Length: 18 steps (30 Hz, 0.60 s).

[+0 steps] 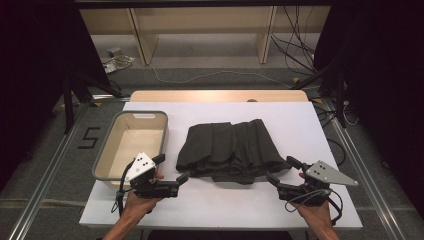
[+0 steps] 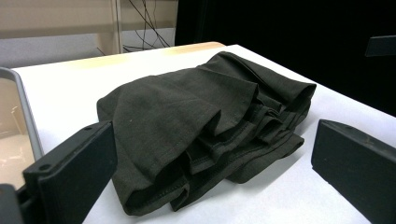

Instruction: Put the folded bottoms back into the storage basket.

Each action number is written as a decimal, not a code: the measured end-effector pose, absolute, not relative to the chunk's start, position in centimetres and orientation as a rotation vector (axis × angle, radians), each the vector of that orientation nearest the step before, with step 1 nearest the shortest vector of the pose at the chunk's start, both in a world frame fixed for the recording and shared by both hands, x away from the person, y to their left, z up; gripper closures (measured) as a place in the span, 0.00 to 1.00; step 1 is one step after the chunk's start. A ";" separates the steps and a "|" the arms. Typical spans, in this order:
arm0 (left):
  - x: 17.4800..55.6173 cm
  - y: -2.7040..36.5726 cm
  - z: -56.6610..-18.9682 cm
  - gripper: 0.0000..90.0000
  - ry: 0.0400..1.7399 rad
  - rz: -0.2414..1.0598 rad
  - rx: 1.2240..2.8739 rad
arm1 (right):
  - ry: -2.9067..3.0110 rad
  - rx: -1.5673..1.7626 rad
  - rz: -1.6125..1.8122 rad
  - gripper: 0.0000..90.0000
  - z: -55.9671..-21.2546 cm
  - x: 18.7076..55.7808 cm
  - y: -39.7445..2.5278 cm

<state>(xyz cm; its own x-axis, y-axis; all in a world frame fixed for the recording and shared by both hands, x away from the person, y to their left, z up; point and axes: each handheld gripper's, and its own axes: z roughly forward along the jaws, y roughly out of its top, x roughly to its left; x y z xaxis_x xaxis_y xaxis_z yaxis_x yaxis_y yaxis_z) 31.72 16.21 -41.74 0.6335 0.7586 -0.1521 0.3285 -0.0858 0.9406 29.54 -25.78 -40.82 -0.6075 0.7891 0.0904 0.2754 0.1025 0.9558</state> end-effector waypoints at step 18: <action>32.3 16.0 -41.4 0.00 0.950 0.437 1.686 | 1.940 1.050 1.514 0.16 -40.8 29.9 -26.0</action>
